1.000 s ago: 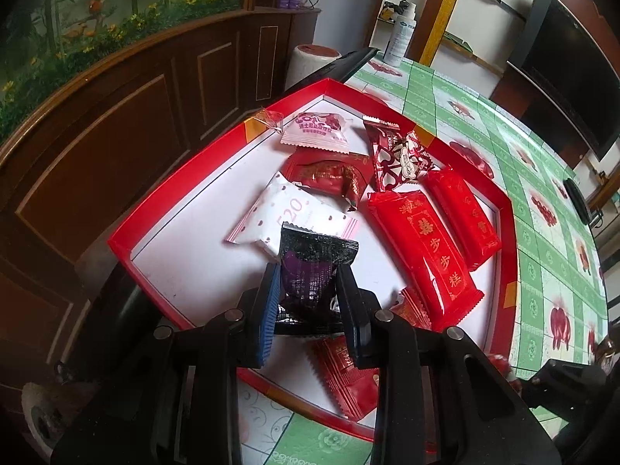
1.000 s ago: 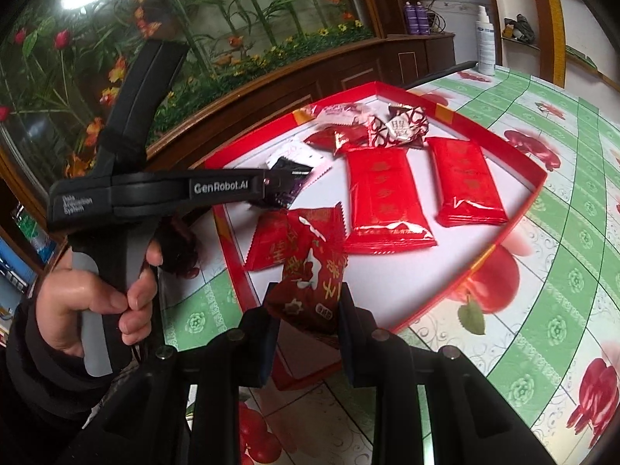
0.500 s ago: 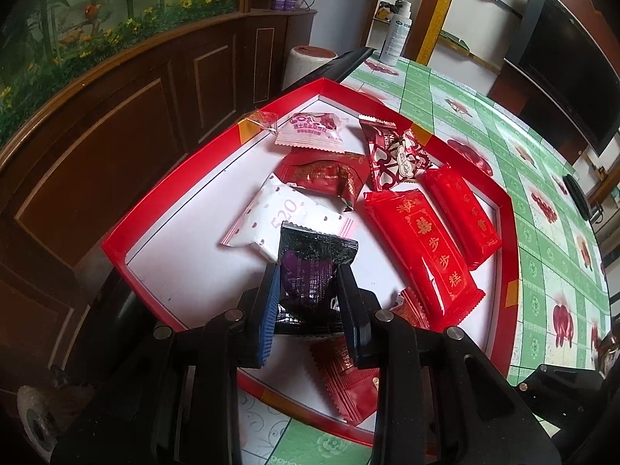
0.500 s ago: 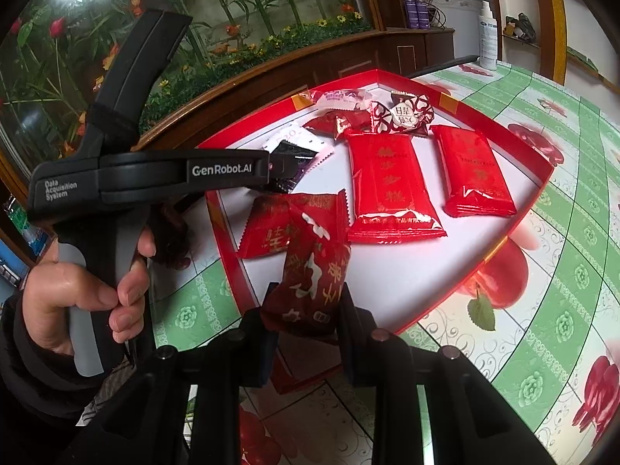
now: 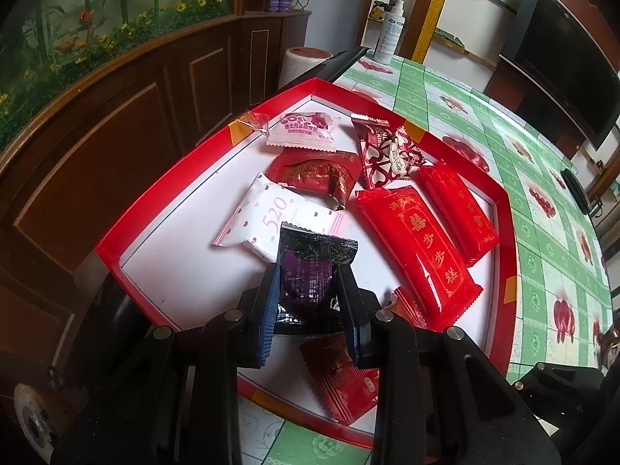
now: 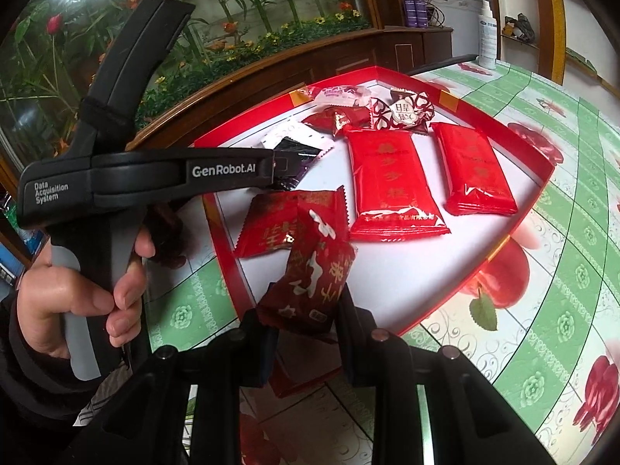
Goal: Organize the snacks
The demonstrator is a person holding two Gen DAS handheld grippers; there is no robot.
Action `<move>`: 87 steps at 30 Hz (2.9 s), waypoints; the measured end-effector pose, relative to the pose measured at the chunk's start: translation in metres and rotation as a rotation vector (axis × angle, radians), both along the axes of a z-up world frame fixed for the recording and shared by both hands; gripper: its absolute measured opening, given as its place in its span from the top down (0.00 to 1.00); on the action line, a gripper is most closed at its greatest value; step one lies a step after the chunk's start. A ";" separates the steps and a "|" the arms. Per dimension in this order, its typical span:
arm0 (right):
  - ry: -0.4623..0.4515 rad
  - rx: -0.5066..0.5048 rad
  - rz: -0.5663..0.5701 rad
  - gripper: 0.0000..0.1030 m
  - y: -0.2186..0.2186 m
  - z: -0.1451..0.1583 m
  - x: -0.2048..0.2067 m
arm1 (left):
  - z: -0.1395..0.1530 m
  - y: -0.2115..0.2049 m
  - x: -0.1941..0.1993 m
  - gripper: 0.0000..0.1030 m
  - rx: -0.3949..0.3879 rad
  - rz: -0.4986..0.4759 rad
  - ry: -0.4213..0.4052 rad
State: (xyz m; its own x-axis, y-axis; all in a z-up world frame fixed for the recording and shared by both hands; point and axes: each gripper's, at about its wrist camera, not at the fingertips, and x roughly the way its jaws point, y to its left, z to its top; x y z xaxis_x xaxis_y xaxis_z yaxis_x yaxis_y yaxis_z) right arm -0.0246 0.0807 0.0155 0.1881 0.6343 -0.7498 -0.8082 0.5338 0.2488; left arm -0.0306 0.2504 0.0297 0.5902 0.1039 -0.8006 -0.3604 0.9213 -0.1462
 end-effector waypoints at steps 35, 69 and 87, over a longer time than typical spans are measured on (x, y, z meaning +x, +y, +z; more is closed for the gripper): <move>-0.058 0.086 -0.103 0.00 -0.043 0.029 -0.025 | 0.039 -0.039 -0.037 0.31 0.134 -0.001 -0.127; -0.168 0.128 -0.197 0.00 -0.067 0.051 -0.035 | 0.054 -0.058 -0.097 0.19 0.268 0.002 -0.205; -0.195 0.120 -0.215 0.00 -0.071 0.055 -0.044 | 0.060 -0.056 -0.111 0.19 0.252 0.034 -0.226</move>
State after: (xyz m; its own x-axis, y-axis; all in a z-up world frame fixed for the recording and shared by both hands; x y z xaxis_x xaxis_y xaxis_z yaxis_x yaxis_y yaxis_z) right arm -0.0684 0.0093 0.0702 0.4607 0.6460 -0.6087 -0.7184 0.6741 0.1717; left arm -0.1412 0.1947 0.0895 0.7425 0.3041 -0.5968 -0.3756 0.9268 0.0049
